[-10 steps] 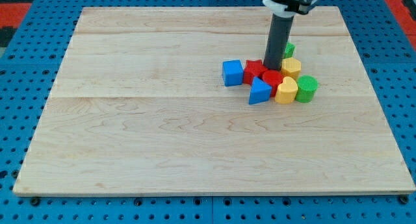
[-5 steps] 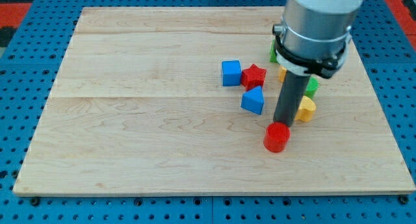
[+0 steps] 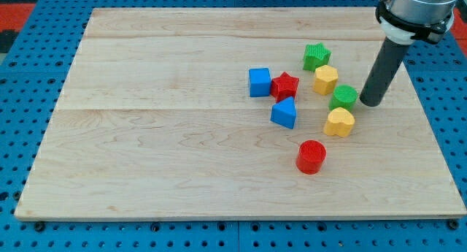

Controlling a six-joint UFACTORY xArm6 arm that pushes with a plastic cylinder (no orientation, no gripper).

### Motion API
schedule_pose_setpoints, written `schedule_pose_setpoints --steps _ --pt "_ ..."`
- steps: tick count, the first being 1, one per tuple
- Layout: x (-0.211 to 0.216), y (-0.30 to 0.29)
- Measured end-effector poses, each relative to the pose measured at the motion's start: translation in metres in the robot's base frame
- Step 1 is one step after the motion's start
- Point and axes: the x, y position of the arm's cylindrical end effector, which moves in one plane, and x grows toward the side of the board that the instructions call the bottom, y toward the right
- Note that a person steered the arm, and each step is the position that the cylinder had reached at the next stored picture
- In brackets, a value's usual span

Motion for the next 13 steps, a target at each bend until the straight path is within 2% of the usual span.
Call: schedule_pose_setpoints --steps 6,7,8,11,13 --pt "0.000 -0.014" --pt "0.034 0.027" --pt "0.090 0.036" --pt "0.092 -0.077" --pt "0.054 -0.094"
